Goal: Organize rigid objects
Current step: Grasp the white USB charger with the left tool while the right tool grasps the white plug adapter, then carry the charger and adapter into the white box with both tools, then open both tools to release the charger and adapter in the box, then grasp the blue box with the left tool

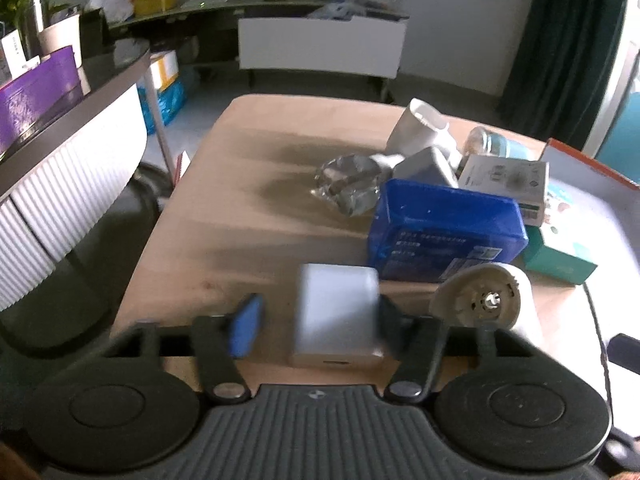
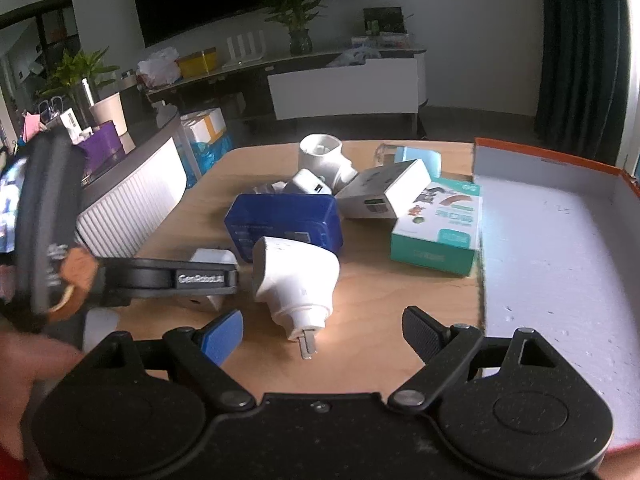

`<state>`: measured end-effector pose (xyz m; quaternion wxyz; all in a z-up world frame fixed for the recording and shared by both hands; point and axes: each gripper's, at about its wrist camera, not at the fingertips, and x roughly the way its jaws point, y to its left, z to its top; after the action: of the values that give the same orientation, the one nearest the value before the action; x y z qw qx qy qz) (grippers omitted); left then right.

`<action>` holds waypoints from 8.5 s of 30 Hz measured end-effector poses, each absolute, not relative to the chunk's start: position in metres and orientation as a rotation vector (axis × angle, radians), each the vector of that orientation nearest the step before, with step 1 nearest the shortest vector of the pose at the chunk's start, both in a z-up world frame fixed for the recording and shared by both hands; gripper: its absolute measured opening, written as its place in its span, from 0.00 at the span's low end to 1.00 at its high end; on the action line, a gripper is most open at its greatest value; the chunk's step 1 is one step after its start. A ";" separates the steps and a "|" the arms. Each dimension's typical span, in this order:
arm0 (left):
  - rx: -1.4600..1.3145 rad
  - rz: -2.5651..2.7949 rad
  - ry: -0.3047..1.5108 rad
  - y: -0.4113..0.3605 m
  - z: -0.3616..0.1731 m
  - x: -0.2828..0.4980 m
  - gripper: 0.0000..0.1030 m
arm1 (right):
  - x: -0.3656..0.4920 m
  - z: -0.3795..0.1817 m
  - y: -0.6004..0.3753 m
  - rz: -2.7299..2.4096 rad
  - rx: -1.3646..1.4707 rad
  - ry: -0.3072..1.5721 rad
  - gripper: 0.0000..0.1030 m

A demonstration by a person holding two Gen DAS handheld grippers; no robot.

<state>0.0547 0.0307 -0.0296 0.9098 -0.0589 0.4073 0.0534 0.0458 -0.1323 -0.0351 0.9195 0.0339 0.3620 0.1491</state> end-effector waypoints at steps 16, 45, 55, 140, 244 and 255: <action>-0.194 0.101 0.809 0.058 -0.020 0.032 0.40 | 0.090 -0.061 -0.092 0.365 -0.019 0.823 0.72; -0.150 -0.136 0.728 -0.031 0.022 0.016 0.40 | 0.015 0.017 -0.211 0.160 0.103 0.672 0.72; -0.110 -0.241 0.719 -0.083 0.031 0.030 0.40 | 0.014 0.023 -0.261 0.042 0.142 0.643 0.72; 0.011 -0.213 0.825 -0.189 0.044 0.134 0.98 | 0.125 0.035 -0.377 -0.034 0.189 0.611 0.86; -0.171 -0.006 0.715 -0.028 -0.035 0.103 0.46 | 0.080 -0.027 -0.214 0.237 0.200 0.807 0.89; -0.201 -0.083 0.684 -0.027 -0.018 0.084 0.32 | 0.095 -0.029 -0.209 0.220 0.209 0.815 0.89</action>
<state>0.0837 -0.0268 -0.0180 0.9362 -0.0985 0.3349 -0.0408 0.0954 -0.2088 -0.0289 0.9069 0.1010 0.3948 0.1067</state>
